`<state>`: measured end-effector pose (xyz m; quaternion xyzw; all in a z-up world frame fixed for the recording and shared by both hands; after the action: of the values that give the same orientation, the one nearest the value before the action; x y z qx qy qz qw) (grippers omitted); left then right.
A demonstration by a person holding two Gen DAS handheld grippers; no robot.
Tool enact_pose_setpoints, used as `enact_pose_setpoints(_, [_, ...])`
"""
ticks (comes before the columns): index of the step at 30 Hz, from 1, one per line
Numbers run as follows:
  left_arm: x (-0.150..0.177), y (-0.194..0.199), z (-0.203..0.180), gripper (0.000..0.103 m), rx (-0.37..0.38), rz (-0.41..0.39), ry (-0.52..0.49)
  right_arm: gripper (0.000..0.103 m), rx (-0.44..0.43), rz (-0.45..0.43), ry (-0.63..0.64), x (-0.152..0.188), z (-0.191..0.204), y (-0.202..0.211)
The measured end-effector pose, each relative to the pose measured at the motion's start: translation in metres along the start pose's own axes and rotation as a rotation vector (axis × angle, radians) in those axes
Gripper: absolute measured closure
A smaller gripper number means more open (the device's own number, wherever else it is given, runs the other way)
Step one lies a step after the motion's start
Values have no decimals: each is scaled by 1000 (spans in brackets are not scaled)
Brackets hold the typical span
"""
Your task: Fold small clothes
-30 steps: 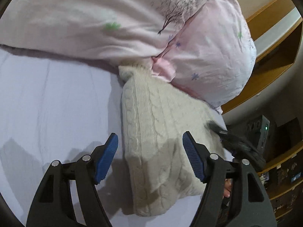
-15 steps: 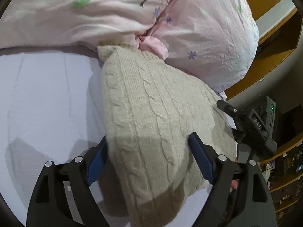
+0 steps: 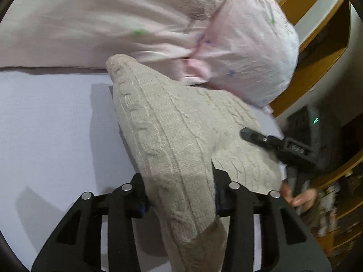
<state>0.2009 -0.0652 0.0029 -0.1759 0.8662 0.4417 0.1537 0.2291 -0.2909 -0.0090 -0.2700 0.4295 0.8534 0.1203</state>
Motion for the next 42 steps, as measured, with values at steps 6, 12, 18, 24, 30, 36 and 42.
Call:
enact_pose_setpoints(6, [4,45,12,34,-159,-194,-84,43,167,-165,104,2,28,49])
enact_pose_setpoints(12, [35,52,-43,30,-54,-240,-284,79,286,-26,189,48,40,32])
enact_pose_setpoints(18, [52,27,-29,37,-122,-156,-294,73,245,-50,64,57,20,35])
enact_pose_setpoints(24, [82,66,-20,18,-159,-223,-225,2,276,-167,162,82,56,82])
enact_pose_setpoints(30, [110,59,3,7,-347,-211,-151,2,547,-44,271,115,74,67])
enact_pose_setpoints(36, [111,38,14,7,-373,-130,-120,2,556,110,250,133,69,22])
enact_pose_setpoints(42, [115,31,13,1,-432,-99,-155,2,587,105,268,131,67,17])
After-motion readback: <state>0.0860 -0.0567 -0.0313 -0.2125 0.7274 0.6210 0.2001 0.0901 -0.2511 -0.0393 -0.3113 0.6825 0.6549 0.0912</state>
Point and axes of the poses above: each gripper's, at about its wrist camera, not at the fingertips, and y roughly against the way its jaws point, z to its left, x to its underside, the point moved 6 cm from there along -y, roughly the way its jaws point, and after that the axes turned 11 degrees about y, right-handed, at the moved point
